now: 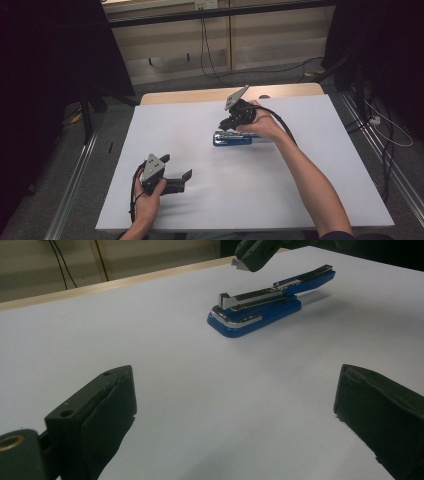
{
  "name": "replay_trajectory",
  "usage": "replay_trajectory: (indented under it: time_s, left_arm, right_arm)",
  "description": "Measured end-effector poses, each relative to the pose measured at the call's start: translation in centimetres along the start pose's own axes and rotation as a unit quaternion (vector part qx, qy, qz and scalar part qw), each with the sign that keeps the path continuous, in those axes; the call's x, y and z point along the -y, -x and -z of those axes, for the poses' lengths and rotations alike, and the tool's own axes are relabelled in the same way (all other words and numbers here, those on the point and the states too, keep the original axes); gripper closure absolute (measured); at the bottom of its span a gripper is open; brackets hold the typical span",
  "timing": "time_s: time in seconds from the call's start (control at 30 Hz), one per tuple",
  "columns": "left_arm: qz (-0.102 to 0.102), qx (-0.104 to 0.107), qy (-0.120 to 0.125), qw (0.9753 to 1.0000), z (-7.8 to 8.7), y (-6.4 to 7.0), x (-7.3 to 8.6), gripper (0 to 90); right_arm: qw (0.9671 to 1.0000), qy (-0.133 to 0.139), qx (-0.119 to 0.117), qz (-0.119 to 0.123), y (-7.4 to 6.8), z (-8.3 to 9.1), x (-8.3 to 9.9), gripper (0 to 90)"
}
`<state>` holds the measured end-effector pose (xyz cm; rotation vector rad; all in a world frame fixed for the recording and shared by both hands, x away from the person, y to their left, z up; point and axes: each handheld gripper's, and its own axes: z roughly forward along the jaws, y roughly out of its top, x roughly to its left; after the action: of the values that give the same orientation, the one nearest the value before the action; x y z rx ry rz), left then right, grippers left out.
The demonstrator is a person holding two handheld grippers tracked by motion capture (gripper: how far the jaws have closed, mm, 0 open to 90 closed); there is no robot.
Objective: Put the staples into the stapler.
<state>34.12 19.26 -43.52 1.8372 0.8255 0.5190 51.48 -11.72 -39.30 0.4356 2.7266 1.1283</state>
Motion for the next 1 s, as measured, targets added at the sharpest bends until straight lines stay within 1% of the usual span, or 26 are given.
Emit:
replay_trajectory:
  time_s: [0.2,0.4,0.6,0.63,0.77,0.87,1.0]
  left_arm:
    - [-0.001,0.0,-0.001,1.0,0.0,0.0,0.0,3.6]
    - [-0.002,0.001,-0.002,1.0,0.0,-0.1,0.0,3.7]
    - [-0.001,0.003,-0.004,1.0,0.0,0.0,0.0,3.6]
    - [-0.002,0.003,-0.004,1.0,0.0,0.0,0.0,3.6]
    - [-0.003,0.003,-0.004,1.0,0.0,0.0,0.0,3.6]
    - [-0.001,0.002,-0.003,1.0,0.0,-0.1,0.0,3.6]
    - [-0.002,0.003,-0.006,1.0,0.0,-0.1,0.0,3.6]
  right_arm:
    - [0.9999,-0.009,-0.011,-0.003,0.1,-0.5,0.0,79.6]
    - [0.9997,-0.019,-0.015,0.002,0.3,-0.8,0.3,79.7]
    - [0.9993,-0.03,-0.017,0.013,0.2,-1.3,0.2,79.7]
    - [0.9992,-0.03,-0.018,0.019,0.2,-1.4,0.2,79.6]
    - [0.9991,-0.032,-0.017,0.023,0.2,-1.7,0.3,79.7]
    - [0.9988,-0.038,-0.011,0.028,0.3,-1.9,0.3,79.6]
    - [0.9987,-0.039,-0.014,0.031,0.6,-2.0,0.5,79.6]
